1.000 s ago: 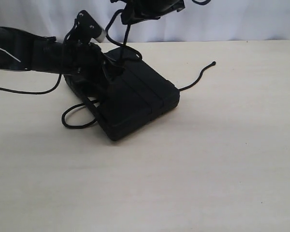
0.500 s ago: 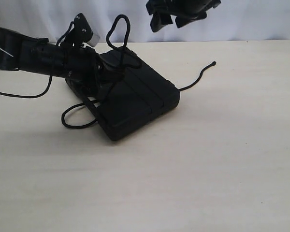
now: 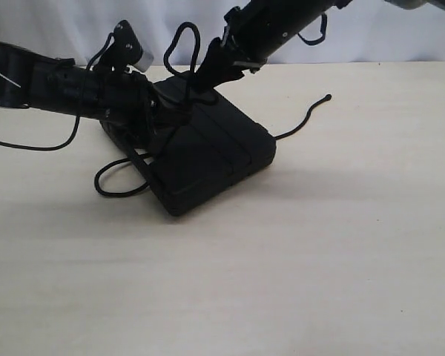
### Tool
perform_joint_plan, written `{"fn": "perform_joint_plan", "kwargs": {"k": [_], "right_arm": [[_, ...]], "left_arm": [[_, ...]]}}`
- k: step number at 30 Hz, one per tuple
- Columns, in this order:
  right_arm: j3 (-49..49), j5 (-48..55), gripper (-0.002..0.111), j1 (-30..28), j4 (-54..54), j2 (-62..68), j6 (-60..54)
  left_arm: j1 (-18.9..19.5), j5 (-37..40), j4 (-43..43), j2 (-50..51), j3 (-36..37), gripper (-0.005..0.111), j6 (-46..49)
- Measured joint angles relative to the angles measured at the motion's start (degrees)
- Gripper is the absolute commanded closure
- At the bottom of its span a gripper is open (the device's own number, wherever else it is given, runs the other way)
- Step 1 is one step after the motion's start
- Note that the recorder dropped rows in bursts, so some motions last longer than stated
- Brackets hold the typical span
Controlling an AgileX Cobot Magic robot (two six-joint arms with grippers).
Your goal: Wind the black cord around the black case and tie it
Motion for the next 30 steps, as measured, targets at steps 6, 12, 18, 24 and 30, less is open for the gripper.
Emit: {"fn": "perform_joint_plan", "kwargs": {"k": [6,12,18,24,30], "right_arm": [[0.0,-4.4,0.104,3.3,-3.7,1.7,-0.9],[0.0,-3.9,0.104,1.6,-7.7,0.5,8.0],[0.0,-2.3,0.104,-0.2,-9.4,-1.4,12.2],[0.1,-1.7,0.104,-1.0,-13.3,-3.1,13.7],[0.1,-1.7,0.102,-1.0,-13.8,-3.2,16.6]], "left_arm": [[0.0,0.0,0.4,0.0,0.0,0.107,0.0],[-0.2,0.8,-1.4,0.0,-0.2,0.107,0.0],[-0.7,2.0,-2.8,-0.2,-0.7,0.107,0.0],[-0.7,2.8,-3.6,-0.4,-0.8,0.107,0.0],[-0.7,2.9,-3.8,-0.4,-0.8,0.107,0.0]]}}
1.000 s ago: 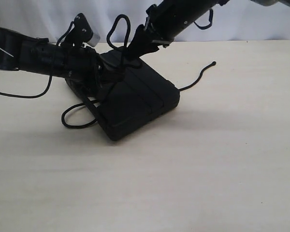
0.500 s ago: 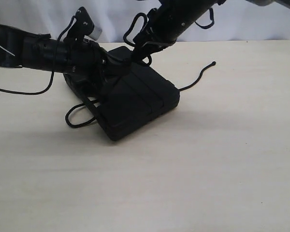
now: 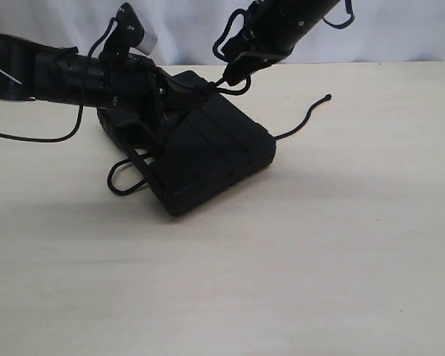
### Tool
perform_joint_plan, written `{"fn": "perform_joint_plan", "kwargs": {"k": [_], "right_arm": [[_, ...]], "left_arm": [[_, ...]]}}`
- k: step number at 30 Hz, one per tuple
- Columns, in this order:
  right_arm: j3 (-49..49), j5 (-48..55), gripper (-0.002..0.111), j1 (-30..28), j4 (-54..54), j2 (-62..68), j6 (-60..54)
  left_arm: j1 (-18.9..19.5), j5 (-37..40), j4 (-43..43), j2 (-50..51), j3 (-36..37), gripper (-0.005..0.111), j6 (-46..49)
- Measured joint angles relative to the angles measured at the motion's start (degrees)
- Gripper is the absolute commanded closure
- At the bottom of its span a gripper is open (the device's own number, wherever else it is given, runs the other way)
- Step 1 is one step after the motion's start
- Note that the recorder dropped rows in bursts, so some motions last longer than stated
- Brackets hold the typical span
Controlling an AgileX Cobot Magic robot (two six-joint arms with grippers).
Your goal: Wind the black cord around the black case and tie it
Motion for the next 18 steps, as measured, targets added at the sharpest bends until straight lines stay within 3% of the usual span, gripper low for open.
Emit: {"fn": "perform_joint_plan", "kwargs": {"k": [6,14,18], "right_arm": [[-0.1,-2.8,0.076,-1.3,-4.7,-0.6,0.2],[-0.2,-3.1,0.074,-2.0,-6.5,-0.9,0.8],[0.2,-2.5,0.063,-2.0,-5.9,-0.2,1.3]], "left_arm": [[0.4,-1.9,3.8,0.3,0.7,0.107,0.0],[0.6,-2.6,5.1,0.6,0.8,0.107,0.0],[0.6,-2.6,5.1,0.6,0.8,0.107,0.0]]}}
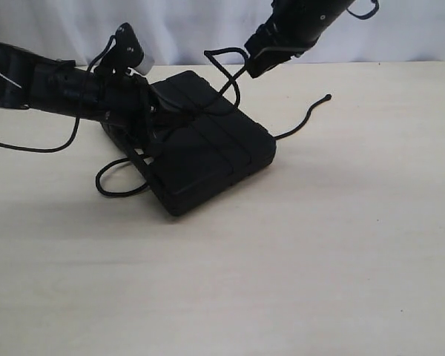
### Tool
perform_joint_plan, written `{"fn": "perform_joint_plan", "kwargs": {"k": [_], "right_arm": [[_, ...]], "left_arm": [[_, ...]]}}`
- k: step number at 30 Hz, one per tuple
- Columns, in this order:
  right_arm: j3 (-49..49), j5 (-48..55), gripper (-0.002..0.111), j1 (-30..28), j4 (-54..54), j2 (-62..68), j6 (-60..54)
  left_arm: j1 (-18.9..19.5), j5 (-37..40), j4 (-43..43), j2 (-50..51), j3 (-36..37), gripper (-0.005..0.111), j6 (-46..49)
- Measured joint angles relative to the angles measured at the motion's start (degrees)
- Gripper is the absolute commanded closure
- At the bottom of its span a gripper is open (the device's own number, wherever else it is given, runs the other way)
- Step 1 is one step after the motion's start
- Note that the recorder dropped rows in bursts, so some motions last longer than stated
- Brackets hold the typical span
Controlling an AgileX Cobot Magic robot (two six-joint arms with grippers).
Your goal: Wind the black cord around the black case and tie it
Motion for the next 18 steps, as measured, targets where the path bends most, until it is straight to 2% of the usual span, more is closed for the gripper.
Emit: {"fn": "perform_joint_plan", "kwargs": {"k": [4,10,14,18], "right_arm": [[0.3,1.5,0.05,0.0,1.1,1.4,0.1],[0.5,1.5,0.05,0.6,3.4,2.9,0.2],[2.2,-2.8,0.05,2.9,-0.8,3.3,0.8],[3.7,-10.3,0.05,6.0,-7.4,3.4,6.4]], "left_arm": [[0.0,0.0,0.0,0.0,0.0,0.107,0.0],[0.0,0.0,0.0,0.0,0.0,0.107,0.0],[0.0,0.0,0.0,0.0,0.0,0.107,0.0],[0.0,0.0,0.0,0.0,0.0,0.107,0.0]]}}
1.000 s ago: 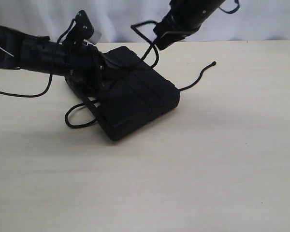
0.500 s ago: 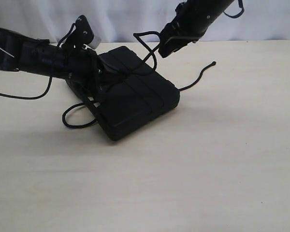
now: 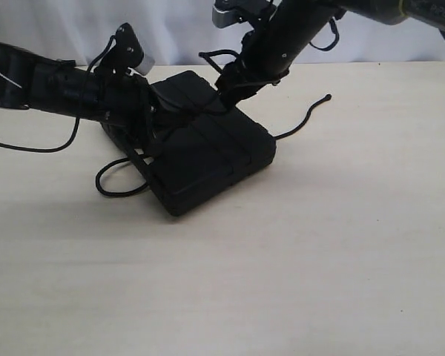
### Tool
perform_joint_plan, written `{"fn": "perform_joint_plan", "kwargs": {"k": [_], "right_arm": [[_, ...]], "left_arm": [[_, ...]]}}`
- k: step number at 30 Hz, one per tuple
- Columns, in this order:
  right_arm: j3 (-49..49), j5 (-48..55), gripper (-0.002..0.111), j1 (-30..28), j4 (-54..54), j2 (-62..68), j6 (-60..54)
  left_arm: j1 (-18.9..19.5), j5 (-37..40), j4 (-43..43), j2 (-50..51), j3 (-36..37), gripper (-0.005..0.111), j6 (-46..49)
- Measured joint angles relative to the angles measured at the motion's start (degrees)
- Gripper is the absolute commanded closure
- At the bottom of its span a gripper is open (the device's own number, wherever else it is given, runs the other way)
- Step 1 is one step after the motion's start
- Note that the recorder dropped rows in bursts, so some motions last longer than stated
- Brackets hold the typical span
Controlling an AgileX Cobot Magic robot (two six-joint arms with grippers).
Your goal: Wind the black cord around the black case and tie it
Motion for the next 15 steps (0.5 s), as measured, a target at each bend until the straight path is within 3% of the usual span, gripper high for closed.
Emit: {"fn": "perform_joint_plan", "kwargs": {"k": [4,8,15], "right_arm": [[0.4,-5.4,0.054,1.2,-3.2,0.1,6.5],[0.4,-8.9,0.065,1.2,-6.7,0.1,15.7],[0.4,-10.5,0.065,1.3,-13.0,0.1,25.5]], "left_arm": [[0.0,0.0,0.0,0.0,0.0,0.107,0.0],[0.0,-0.1,0.0,0.0,0.0,0.107,0.0],[0.0,-0.3,0.0,0.0,0.0,0.107,0.0]]}}
